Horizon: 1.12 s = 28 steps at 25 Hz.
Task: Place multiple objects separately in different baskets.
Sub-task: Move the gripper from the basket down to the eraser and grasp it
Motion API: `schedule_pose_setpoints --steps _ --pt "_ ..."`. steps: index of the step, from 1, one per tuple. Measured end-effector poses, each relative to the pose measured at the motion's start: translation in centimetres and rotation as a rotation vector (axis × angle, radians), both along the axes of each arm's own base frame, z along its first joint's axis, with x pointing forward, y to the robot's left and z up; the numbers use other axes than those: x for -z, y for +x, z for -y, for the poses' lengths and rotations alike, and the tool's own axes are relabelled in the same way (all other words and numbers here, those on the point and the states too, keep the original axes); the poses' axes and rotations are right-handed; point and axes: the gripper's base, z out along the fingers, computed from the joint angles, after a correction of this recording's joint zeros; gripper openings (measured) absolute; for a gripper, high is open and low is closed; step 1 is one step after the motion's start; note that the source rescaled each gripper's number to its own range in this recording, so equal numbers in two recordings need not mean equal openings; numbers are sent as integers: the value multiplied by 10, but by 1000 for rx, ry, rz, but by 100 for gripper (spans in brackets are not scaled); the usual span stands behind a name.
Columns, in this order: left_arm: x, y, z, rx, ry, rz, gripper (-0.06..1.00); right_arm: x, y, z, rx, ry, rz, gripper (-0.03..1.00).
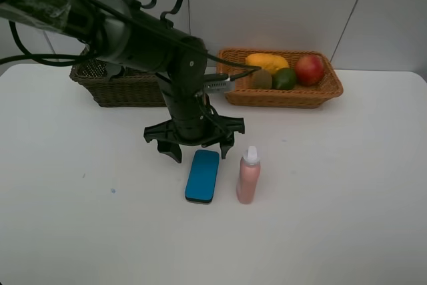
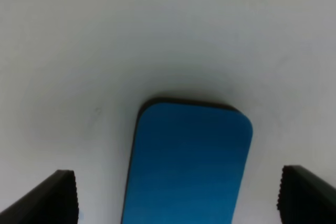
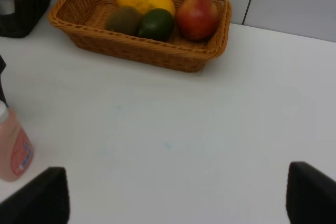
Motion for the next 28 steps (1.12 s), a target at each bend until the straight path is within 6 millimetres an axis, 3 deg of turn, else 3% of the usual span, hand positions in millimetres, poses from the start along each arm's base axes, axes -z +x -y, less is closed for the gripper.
schedule_pose_setpoints --steps 5,14,28 --pt "0 4 6 13 30 -18 100 0 0 0 0 0 0 100" --pt "19 2 7 14 75 -71 100 0 0 0 0 0 0 100" --pt "20 3 7 18 82 -72 100 0 0 0 0 0 0 100"
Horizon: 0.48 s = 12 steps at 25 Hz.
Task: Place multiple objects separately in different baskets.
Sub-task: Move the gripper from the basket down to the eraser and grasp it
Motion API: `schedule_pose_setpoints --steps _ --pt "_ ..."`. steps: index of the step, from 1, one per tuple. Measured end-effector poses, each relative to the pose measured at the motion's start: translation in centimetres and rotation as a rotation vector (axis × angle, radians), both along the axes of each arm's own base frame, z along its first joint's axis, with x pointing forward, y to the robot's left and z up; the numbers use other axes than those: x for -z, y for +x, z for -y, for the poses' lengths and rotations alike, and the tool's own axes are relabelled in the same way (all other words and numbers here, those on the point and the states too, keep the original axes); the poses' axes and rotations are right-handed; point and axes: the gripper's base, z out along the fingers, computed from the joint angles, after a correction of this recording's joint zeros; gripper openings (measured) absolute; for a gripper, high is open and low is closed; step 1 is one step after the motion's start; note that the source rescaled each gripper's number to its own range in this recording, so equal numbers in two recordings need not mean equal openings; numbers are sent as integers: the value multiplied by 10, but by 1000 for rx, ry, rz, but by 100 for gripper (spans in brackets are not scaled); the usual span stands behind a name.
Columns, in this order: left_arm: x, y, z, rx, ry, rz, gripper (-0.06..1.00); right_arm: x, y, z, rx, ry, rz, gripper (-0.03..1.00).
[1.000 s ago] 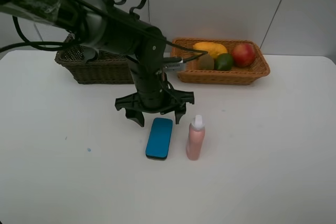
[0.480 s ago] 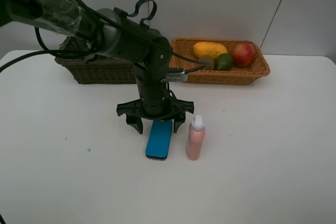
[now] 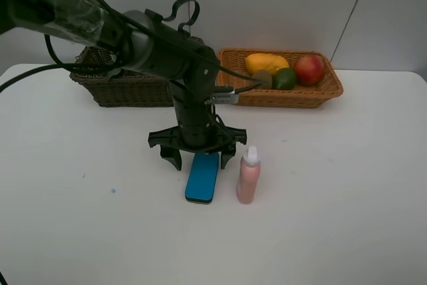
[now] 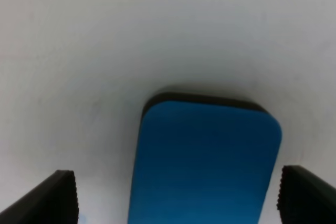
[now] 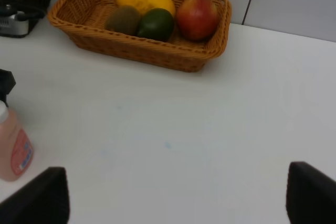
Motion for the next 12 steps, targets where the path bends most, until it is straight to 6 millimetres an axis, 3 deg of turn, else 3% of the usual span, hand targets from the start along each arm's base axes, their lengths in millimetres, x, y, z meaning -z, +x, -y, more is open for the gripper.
schedule_pose_setpoints --steps 12 --pt "7 -2 -1 -4 20 -27 100 0 0 0 0 0 0 100"
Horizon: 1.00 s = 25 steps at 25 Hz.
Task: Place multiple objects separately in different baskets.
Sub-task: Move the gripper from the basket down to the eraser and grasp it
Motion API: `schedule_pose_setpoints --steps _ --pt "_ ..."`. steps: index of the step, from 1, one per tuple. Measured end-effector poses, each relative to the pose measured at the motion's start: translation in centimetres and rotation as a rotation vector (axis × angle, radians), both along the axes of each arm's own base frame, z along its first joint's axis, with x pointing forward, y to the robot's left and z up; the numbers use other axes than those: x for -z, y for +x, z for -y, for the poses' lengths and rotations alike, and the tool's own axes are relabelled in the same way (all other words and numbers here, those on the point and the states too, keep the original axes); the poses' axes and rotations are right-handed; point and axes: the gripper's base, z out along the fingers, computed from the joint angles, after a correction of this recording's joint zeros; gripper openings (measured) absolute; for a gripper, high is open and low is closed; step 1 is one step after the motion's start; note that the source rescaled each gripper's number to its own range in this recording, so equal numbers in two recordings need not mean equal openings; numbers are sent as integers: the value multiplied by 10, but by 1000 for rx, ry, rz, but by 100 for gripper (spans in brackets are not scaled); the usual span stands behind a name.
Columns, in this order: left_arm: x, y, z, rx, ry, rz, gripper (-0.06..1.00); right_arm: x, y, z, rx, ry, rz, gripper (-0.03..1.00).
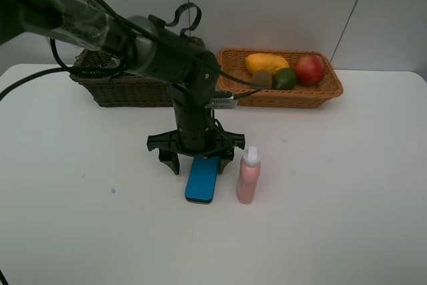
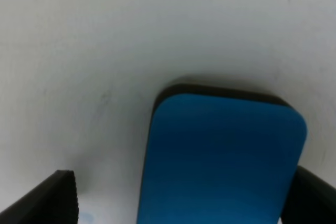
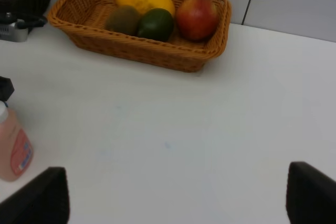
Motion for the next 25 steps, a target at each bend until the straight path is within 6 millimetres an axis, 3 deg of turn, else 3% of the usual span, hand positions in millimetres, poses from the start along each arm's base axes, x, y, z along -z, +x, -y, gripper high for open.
schedule_pose_setpoints --steps 25 --pt "0 1 0 4 -1 8 100 0 0 0 0 0 0 100"
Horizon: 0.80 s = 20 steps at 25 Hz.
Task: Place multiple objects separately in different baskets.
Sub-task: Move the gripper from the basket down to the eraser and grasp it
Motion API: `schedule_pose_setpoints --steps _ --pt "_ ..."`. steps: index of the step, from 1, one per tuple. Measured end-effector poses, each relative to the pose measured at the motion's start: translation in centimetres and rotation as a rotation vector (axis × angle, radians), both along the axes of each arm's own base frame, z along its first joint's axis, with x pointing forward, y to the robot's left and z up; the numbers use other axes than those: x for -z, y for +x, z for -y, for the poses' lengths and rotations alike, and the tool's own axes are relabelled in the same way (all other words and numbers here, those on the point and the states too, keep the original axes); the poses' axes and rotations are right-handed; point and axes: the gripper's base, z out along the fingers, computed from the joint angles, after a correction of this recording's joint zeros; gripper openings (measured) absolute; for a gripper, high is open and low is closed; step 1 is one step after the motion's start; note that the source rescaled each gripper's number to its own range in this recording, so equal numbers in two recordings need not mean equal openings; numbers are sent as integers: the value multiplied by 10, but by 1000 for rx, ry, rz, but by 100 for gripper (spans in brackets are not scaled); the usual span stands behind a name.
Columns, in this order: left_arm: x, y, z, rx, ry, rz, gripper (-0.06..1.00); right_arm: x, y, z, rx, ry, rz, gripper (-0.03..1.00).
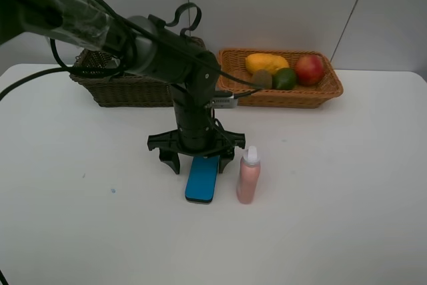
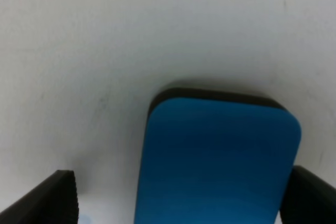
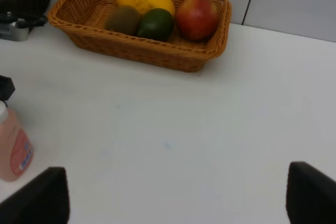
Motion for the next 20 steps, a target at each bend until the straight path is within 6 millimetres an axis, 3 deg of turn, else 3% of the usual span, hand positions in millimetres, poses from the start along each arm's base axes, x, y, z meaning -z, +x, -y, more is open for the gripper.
schedule_pose_setpoints --steps 4,6,8,11,20 --pt "0 0 0 0 1 -1 99 0 0 0 0 0 0 100" --pt "0 0 0 -1 1 -1 93 0 0 0 0 0 0 100" --pt "0 0 0 -2 1 -1 83 0 0 0 0 0 0 100" --pt "0 0 0 -5 -2 -4 58 0 0 0 0 0 0 100" --pt "0 -1 1 -9 -8 -9 58 0 0 0 0 0 0 100"
